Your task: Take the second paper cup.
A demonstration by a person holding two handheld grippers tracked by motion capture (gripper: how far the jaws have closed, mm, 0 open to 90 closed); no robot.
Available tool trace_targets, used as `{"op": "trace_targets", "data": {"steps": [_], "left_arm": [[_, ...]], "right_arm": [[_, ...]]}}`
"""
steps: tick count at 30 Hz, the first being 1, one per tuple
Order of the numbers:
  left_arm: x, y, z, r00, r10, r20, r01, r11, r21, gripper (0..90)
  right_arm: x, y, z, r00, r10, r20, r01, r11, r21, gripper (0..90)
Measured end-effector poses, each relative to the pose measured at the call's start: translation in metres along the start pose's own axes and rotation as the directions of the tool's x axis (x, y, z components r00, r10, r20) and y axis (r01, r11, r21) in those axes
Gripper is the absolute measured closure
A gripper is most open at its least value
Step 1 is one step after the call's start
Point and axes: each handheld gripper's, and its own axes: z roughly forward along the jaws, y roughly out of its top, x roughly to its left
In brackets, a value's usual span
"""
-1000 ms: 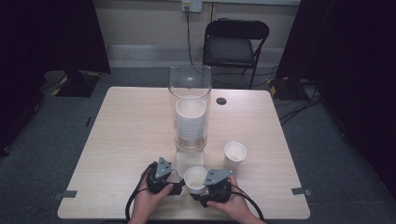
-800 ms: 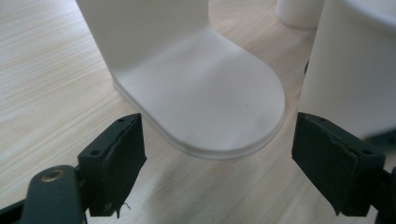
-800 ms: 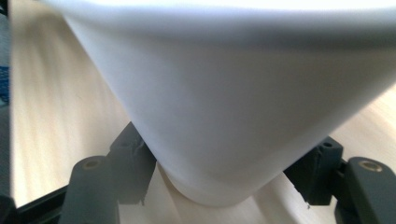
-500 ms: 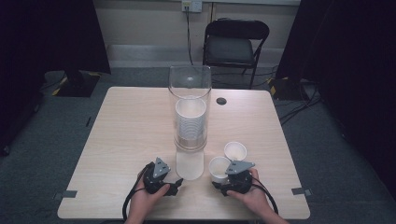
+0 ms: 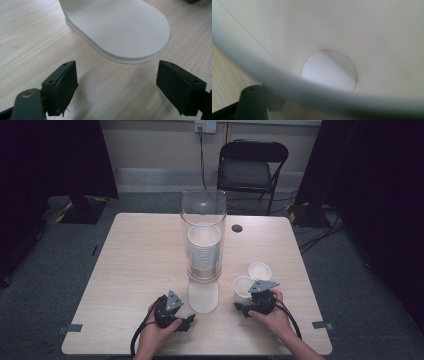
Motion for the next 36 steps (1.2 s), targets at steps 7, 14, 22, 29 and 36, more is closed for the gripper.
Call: {"op": "trace_targets", "data": {"steps": [7, 14, 22, 29, 36], "left_arm": [[0.001, -0.002, 0.002, 1.0000, -0.001, -0.002, 0.001, 0.9999, 0.015, 16.5], [0.002, -0.003, 0.002, 1.0000, -0.004, 0.007, 0.004, 0.9999, 0.012, 16.0], [0.003, -0.004, 0.003, 0.9999, -0.002, 0.011, 0.002, 1.0000, 0.006, 15.3], [0.003, -0.004, 0.003, 0.9999, -0.003, 0.011, 0.003, 1.0000, -0.001, 15.0], [0.002, -0.004, 0.003, 0.9999, -0.010, 0.010, 0.010, 0.9999, -0.007, 15.0]], "right_arm": [[0.008, -0.004, -0.009, 0.9999, -0.010, 0.007, 0.010, 0.9999, -0.006, 19.8], [0.006, -0.012, -0.024, 0.9997, 0.012, -0.022, -0.012, 0.9998, -0.012, 18.3], [-0.004, -0.025, -0.047, 0.9986, 0.049, -0.018, -0.049, 0.9985, -0.022, 15.4], [-0.016, -0.038, -0.062, 0.9980, 0.060, -0.019, -0.060, 0.9980, -0.020, 15.0], [-0.025, -0.054, -0.074, 0.9965, 0.083, -0.015, -0.083, 0.9965, -0.014, 15.0]]}}
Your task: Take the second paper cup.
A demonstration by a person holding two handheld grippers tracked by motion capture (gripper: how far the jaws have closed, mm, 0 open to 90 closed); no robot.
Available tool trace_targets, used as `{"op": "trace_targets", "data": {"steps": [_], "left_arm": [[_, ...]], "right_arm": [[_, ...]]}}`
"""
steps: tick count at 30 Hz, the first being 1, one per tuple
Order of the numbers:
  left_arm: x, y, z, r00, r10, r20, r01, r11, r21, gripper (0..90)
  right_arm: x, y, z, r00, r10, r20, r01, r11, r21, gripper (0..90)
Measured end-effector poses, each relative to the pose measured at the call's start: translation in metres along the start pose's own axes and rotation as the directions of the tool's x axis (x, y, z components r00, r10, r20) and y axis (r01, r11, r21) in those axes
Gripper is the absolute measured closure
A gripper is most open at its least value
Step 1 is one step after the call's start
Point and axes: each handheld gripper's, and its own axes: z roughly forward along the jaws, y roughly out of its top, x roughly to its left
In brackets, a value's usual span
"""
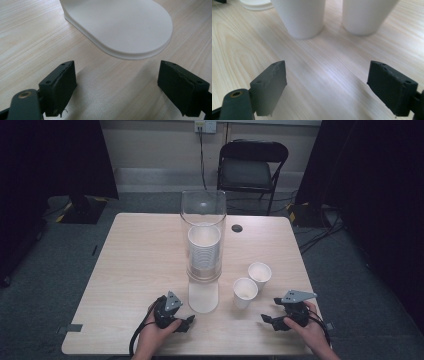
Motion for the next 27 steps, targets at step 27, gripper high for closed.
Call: {"op": "trace_targets", "data": {"steps": [27], "left_arm": [[0.001, 0.000, 0.000, 1.0000, 0.007, 0.004, -0.007, 0.9999, 0.008, 14.7]], "right_arm": [[-0.027, -0.039, -0.026, 0.9959, 0.022, 0.088, -0.023, 0.9997, 0.002, 15.0]]}}
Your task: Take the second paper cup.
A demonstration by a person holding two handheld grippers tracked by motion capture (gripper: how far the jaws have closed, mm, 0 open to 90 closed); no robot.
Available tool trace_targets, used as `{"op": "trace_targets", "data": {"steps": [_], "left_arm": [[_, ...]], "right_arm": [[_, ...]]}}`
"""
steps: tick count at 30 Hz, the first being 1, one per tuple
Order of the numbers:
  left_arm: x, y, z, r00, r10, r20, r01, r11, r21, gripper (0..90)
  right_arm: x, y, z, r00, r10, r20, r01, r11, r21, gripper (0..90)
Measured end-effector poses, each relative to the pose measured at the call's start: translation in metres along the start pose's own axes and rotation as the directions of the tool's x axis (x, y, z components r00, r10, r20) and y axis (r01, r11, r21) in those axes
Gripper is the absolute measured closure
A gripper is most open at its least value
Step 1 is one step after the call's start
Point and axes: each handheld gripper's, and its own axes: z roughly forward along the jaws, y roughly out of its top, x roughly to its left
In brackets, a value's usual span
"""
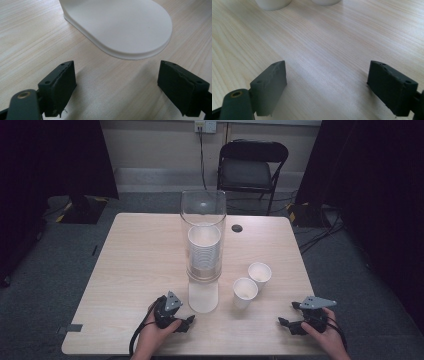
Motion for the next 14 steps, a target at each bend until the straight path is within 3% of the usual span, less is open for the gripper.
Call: {"op": "trace_targets", "data": {"steps": [6, 14], "left_arm": [[0.0001, 0.0000, 0.0000, 1.0000, 0.000, 0.002, 0.000, 1.0000, 0.000, 14.5], [0.0000, 0.0000, 0.0001, 1.0000, 0.000, 0.003, 0.000, 1.0000, 0.001, 14.4]], "right_arm": [[-0.0010, -0.0017, -0.0001, 0.9995, -0.033, 0.000, 0.033, 0.9995, 0.000, 14.3], [-0.0024, -0.0011, 0.0008, 0.9993, -0.036, -0.004, 0.036, 0.9993, 0.006, 12.4]]}}
